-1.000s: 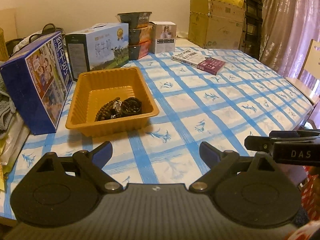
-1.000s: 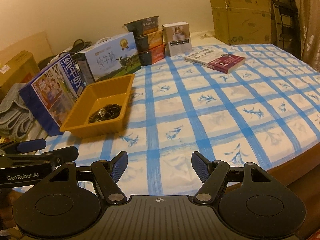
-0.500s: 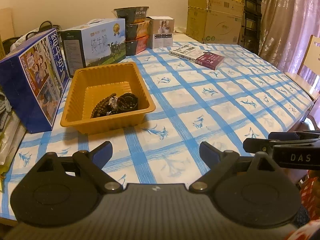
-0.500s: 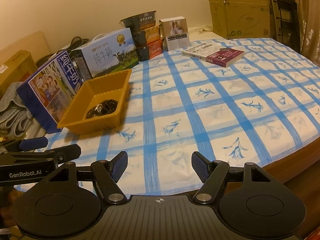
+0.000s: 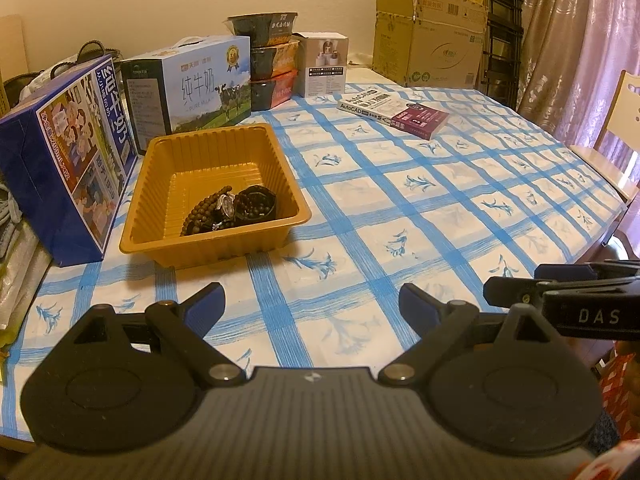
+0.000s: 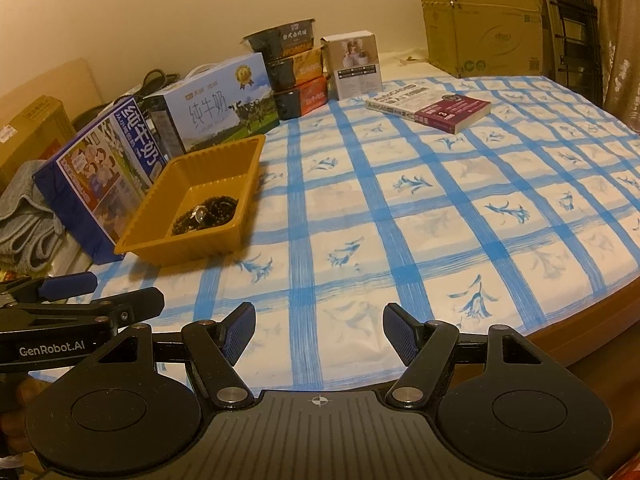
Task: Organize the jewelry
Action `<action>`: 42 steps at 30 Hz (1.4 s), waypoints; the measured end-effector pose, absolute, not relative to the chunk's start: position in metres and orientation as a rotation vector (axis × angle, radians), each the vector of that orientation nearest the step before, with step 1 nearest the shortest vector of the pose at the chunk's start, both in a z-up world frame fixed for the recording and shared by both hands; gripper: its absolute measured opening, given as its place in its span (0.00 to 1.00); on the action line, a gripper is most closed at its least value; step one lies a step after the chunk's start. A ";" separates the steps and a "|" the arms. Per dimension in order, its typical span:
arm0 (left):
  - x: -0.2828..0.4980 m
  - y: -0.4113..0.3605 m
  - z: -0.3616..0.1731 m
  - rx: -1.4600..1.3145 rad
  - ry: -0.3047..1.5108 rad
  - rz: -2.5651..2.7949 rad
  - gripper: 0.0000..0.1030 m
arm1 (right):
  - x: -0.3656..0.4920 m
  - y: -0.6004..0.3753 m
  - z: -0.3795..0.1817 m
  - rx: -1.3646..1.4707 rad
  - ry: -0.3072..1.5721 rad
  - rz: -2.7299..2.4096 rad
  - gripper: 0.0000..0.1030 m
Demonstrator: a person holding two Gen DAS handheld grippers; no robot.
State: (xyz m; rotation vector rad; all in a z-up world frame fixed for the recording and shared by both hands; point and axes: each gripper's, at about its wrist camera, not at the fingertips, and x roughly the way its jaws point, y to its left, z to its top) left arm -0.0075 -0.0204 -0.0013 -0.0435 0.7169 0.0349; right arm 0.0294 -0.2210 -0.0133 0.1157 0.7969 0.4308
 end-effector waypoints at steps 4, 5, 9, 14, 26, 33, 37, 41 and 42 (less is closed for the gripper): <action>-0.007 -0.021 -0.002 -0.044 0.715 0.032 0.90 | 0.030 -0.222 -0.013 0.114 0.798 0.432 0.68; -0.007 -0.021 -0.002 -0.044 0.716 0.032 0.90 | 0.030 -0.222 -0.013 0.114 0.798 0.432 0.68; -0.007 -0.021 -0.002 -0.045 0.715 0.032 0.90 | 0.030 -0.221 -0.014 0.113 0.797 0.433 0.68; -0.006 -0.022 -0.002 -0.045 0.714 0.032 0.90 | 0.030 -0.221 -0.013 0.113 0.797 0.432 0.68; -0.005 -0.022 0.001 -0.044 0.713 0.031 0.90 | 0.030 -0.220 -0.013 0.113 0.796 0.431 0.68; -0.006 -0.021 0.000 -0.045 0.713 0.030 0.90 | 0.031 -0.221 -0.013 0.113 0.797 0.432 0.68; -0.005 -0.022 0.000 -0.045 0.713 0.030 0.90 | 0.031 -0.221 -0.013 0.113 0.796 0.431 0.68; -0.006 -0.021 0.000 -0.045 0.713 0.030 0.90 | 0.031 -0.221 -0.014 0.112 0.797 0.432 0.68; -0.005 -0.022 0.000 -0.046 0.713 0.030 0.90 | 0.031 -0.221 -0.014 0.113 0.797 0.431 0.68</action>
